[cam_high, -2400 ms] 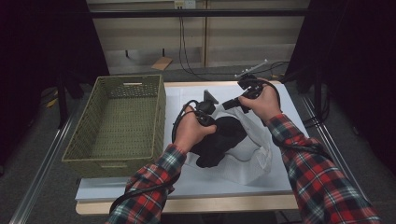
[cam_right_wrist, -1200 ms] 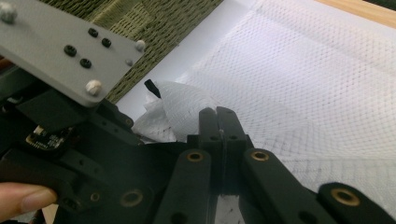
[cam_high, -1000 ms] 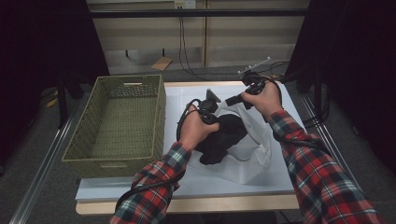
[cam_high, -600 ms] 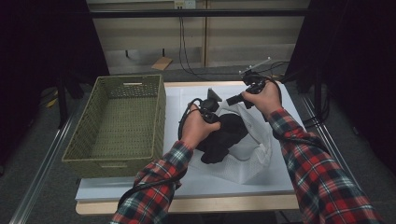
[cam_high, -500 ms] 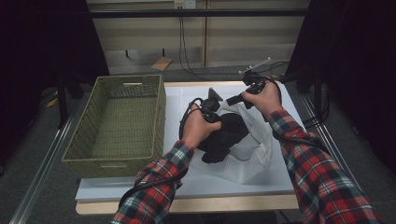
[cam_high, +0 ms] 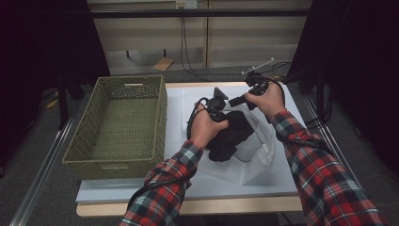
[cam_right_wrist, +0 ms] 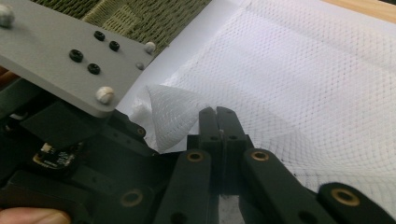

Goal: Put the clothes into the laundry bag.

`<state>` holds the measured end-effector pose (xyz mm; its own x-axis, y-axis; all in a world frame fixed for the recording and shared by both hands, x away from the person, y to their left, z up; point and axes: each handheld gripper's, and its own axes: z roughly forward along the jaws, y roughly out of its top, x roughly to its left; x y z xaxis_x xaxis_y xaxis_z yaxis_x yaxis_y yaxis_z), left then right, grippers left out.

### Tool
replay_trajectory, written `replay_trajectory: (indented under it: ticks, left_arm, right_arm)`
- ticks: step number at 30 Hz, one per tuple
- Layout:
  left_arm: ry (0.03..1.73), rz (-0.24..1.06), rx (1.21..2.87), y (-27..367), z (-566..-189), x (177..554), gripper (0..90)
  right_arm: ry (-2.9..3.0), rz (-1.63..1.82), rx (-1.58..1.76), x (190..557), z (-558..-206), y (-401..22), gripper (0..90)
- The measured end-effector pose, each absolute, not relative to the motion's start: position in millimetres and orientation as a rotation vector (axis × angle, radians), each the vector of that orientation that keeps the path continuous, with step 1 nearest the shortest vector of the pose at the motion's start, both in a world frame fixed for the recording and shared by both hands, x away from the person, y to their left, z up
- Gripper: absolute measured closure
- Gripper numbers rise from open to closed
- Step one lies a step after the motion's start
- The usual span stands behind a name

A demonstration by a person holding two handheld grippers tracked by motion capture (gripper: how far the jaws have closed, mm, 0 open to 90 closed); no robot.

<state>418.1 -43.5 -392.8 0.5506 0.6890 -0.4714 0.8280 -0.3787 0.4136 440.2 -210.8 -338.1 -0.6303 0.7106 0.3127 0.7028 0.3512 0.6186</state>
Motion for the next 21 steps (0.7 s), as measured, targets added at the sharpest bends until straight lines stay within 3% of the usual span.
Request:
replay_trajectory:
  ticks: [21]
  left_arm:
    - [1.272, -0.262, 2.148, -33.9, -400.1, 427.6, 74.7]
  right_arm:
    - [2.562, 1.177, 1.353, 438.3, -336.6, -214.9, 90.0]
